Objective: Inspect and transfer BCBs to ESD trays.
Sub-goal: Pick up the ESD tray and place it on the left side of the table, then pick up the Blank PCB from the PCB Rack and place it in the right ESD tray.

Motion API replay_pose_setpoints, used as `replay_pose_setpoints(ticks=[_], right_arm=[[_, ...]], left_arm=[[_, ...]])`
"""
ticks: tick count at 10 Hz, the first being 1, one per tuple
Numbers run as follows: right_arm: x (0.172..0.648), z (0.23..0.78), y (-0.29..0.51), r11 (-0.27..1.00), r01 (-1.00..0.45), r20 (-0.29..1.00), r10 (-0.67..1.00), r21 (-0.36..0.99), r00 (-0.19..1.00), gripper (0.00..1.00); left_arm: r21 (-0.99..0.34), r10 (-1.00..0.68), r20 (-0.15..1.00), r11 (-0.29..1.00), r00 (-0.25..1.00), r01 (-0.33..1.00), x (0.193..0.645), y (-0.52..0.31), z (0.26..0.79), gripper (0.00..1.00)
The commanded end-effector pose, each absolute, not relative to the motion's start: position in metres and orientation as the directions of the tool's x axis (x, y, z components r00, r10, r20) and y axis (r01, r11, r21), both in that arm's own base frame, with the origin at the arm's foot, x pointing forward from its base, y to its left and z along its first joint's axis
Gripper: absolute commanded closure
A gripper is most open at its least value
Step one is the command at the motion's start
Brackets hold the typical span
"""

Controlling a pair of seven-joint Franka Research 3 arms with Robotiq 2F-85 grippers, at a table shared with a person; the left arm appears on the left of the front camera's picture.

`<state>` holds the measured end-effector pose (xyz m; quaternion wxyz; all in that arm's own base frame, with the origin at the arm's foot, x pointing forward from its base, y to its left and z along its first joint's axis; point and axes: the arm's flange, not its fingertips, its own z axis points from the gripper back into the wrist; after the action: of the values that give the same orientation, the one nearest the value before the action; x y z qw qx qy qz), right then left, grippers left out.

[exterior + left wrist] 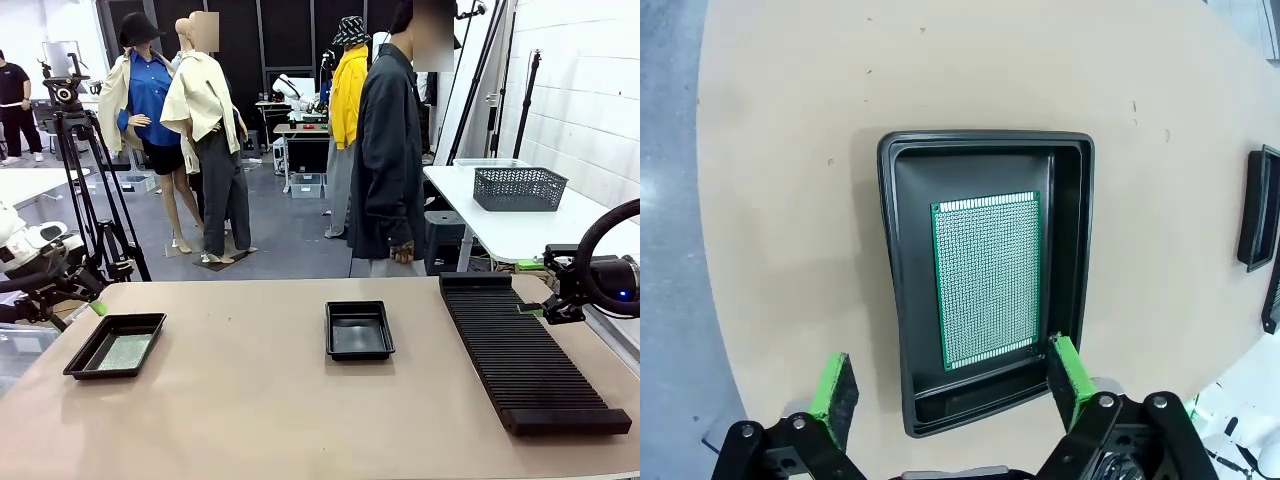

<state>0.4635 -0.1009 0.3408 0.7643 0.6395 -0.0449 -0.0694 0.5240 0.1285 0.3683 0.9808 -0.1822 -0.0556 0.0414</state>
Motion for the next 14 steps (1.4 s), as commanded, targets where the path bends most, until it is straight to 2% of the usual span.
replay_pose_setpoints(ticks=[1,12,14], right_arm=[[0.460,0.341,-0.099,0.173,0.051,-0.022,-0.167,0.984,0.986,0.00],[0.460,0.341,-0.099,0.173,0.051,-0.022,-0.167,0.984,0.986,0.00],[0.460,0.341,-0.099,0.173,0.051,-0.022,-0.167,0.984,0.986,0.00]], left_arm=[[-0.366,0.100,0.096,0.929,0.990,-0.058,0.523,0.130,0.369,0.00],[-0.362,0.101,0.094,0.930,0.990,-0.061,0.524,0.128,0.368,0.00],[-0.508,0.153,0.121,0.859,0.981,-0.071,0.514,0.147,0.387,0.00]])
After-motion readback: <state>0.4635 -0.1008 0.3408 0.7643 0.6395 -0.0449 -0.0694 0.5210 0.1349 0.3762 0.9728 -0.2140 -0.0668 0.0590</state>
